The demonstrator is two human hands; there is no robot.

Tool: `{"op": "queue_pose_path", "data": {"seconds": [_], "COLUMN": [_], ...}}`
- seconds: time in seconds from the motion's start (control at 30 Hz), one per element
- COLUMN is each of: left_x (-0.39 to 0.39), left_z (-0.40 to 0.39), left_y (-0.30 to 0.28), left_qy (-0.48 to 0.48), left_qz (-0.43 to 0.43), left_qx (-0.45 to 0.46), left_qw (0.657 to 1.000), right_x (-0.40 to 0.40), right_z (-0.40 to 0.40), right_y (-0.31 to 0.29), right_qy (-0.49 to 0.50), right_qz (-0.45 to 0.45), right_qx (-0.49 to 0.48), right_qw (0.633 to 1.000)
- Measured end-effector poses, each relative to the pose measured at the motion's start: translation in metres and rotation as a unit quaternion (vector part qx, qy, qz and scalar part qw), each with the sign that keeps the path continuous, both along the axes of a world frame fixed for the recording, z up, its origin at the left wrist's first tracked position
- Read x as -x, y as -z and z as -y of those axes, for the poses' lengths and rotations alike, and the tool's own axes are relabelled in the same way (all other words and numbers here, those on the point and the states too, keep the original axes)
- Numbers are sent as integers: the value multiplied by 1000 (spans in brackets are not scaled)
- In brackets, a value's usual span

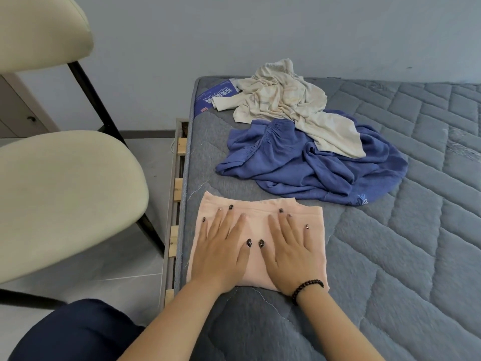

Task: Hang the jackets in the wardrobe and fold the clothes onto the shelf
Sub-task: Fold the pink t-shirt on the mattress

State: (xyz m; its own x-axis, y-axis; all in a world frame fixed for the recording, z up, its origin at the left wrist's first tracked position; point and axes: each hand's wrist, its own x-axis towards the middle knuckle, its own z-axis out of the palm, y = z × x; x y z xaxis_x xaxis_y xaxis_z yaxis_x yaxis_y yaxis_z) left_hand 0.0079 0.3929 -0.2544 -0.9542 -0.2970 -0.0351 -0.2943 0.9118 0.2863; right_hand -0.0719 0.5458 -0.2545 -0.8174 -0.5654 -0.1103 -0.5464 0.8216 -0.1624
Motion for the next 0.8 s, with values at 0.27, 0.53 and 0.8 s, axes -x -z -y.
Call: {"op": "queue_pose_path", "data": {"seconds": [0.27, 0.53, 0.8], "left_x": [1, -18, -39], "left_z": [8, -3, 22], "left_y": [4, -11, -39], "left_qy": [-148, -305, -359], "left_qz": [45, -156, 5], "left_qx": [-62, -217, -553], "left_qw": [986, 914, 752], "right_x": [6, 4, 24], "right_z": [-9, -20, -56], "right_y": [5, -18, -33], "right_qy": [169, 299, 325], "right_qz": [14, 46, 372], "right_qx": [37, 208, 379], "right_qw": [985, 930, 783]}}
